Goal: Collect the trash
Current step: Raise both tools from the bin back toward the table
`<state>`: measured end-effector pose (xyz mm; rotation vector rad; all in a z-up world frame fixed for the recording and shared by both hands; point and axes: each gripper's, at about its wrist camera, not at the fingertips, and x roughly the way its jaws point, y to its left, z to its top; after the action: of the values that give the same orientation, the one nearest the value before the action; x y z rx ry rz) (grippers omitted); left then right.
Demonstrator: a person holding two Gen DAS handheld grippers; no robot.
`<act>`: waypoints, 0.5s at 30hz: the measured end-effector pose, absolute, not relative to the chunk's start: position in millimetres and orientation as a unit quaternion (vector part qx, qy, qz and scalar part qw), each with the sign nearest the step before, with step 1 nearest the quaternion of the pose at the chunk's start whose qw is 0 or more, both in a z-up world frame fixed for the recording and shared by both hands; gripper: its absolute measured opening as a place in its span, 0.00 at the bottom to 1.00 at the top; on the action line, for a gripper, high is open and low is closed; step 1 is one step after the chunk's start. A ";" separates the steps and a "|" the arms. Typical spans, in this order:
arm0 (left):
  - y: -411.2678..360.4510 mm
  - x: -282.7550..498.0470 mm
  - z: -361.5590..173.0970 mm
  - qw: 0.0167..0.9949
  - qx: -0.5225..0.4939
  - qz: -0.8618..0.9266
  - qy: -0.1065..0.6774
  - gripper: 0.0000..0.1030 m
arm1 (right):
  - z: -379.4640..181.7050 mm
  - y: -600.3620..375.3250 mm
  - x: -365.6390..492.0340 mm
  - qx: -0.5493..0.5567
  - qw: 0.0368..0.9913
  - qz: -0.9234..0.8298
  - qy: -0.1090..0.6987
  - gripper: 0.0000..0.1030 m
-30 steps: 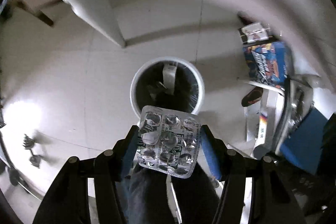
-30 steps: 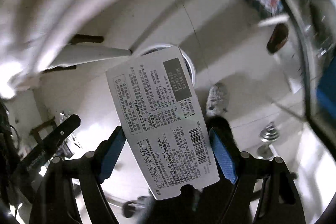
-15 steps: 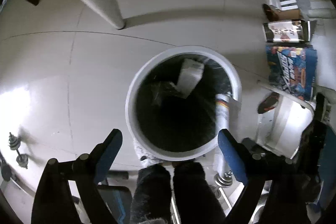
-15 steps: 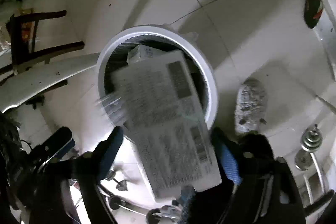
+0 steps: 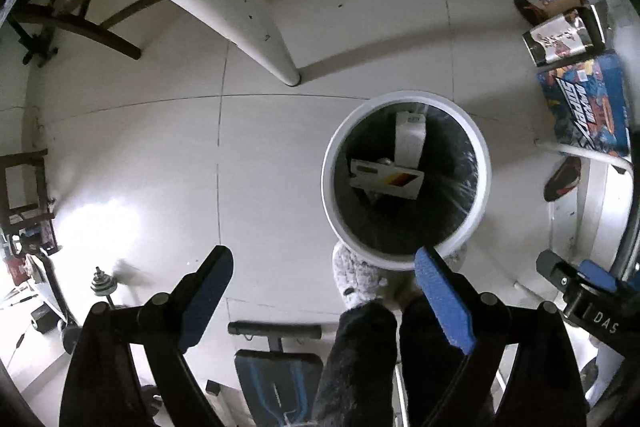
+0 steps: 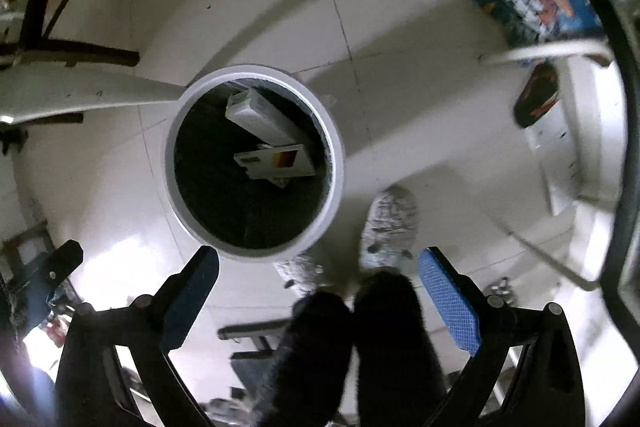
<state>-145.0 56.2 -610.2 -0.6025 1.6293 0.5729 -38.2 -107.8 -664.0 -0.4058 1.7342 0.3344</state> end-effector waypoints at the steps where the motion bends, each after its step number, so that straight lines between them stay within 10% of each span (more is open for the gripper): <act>1: 54.1 -146.8 -602.1 0.611 -0.259 0.248 0.706 0.90 | -653.9 -107.4 -40.1 -0.182 0.618 0.144 0.751 0.98; 15: 42.4 -172.3 -432.9 0.660 -0.251 0.237 0.667 0.90 | -467.6 -94.6 -73.4 -0.211 0.643 0.183 0.713 0.98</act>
<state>-172.3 42.4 -432.9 -0.5675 1.5094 0.5358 -73.4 -94.6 -467.6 -0.4808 1.6257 0.4177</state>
